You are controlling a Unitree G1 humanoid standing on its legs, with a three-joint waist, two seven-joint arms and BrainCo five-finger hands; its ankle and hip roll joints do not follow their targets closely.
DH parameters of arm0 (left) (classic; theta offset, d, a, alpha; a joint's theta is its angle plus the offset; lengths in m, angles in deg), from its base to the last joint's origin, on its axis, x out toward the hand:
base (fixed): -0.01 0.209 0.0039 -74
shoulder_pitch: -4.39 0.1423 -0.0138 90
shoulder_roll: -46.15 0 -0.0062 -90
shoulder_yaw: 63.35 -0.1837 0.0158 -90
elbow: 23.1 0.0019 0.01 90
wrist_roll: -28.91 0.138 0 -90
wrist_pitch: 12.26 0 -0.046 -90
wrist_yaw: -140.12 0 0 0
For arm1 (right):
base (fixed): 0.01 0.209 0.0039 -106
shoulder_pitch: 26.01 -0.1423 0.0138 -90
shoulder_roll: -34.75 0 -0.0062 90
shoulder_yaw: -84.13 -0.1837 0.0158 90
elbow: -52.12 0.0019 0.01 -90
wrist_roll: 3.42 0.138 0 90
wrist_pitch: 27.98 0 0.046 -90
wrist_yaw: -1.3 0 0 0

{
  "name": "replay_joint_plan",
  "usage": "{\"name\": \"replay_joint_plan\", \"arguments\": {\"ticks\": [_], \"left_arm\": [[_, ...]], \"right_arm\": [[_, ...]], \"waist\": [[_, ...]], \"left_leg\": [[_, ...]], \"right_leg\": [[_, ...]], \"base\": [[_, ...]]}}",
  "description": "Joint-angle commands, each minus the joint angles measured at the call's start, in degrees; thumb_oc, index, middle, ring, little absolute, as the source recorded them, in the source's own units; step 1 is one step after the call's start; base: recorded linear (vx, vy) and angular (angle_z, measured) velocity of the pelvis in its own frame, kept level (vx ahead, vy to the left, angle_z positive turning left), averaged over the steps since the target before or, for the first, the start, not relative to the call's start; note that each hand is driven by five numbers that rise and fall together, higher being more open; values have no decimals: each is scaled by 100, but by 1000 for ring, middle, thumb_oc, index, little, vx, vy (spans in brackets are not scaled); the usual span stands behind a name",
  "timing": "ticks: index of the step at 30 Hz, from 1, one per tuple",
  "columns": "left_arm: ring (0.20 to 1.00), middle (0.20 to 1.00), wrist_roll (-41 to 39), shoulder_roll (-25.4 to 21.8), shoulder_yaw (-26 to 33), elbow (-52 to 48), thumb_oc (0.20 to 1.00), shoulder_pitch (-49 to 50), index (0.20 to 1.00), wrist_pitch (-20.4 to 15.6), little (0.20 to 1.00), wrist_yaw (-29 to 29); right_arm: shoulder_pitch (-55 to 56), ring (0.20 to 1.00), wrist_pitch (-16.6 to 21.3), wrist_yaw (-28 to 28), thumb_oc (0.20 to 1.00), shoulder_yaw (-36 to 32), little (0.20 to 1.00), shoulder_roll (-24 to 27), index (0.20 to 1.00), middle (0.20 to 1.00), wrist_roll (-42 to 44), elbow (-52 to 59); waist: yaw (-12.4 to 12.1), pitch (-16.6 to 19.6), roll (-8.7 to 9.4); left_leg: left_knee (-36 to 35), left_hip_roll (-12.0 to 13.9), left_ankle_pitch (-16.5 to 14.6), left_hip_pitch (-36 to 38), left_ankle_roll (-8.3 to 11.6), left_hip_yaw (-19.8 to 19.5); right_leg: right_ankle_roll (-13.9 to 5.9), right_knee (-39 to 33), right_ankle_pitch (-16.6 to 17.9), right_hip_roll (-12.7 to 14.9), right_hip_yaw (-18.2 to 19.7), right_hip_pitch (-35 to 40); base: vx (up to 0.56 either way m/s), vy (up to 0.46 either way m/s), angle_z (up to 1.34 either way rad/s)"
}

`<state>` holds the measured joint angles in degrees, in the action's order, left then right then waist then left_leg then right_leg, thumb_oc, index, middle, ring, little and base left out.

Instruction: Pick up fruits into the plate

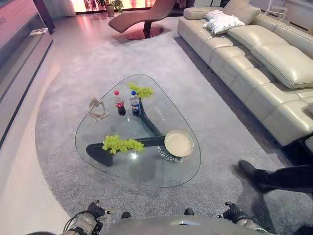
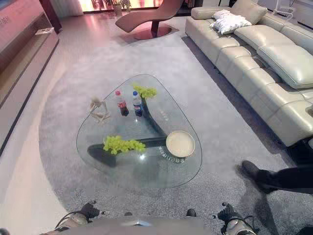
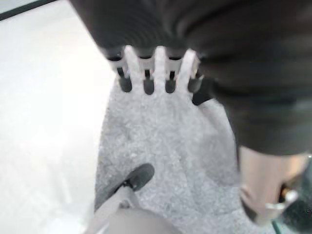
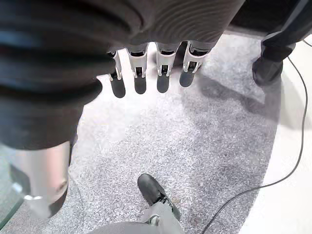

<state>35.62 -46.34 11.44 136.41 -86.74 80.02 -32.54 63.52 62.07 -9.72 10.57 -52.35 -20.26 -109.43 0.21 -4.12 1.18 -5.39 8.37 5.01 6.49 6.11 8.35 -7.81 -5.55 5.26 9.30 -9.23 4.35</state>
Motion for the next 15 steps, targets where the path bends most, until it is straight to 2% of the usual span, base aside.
{"name": "replay_joint_plan", "arguments": {"ticks": [1, 6, 15], "left_arm": [[1000, 1000, 103, 32, 182, 476, 1000, -484, 1000, -70, 1000, -5], [1000, 1000, 50, 38, 175, 444, 1000, -490, 1000, -30, 1000, 98], [1000, 1000, -76, 29, 264, 472, 1000, -471, 1000, -251, 1000, 301]], "right_arm": [[-545, 1000, 24, -50, 1000, -46, 1000, -55, 1000, 1000, 113, -309], [-519, 1000, 8, -44, 1000, -52, 1000, -46, 1000, 1000, 90, -283], [-509, 1000, 21, -35, 1000, -50, 1000, -55, 1000, 1000, 114, -327]], "waist": [[4, -330, 91], [13, -332, 78], [30, -344, 65]], "left_leg": [[115, -247, -749, 93, -251, -9], [112, -253, -761, 97, -261, -9], [97, -257, -749, 100, -257, -29]], "right_leg": [[-65, 266, -603, -22, -342, 283], [-61, 257, -605, -25, -336, 284], [-56, 251, -598, -37, -306, 276]], "base": [[772, -97, -115], [0, 0, 0], [0, 0, 0]]}}
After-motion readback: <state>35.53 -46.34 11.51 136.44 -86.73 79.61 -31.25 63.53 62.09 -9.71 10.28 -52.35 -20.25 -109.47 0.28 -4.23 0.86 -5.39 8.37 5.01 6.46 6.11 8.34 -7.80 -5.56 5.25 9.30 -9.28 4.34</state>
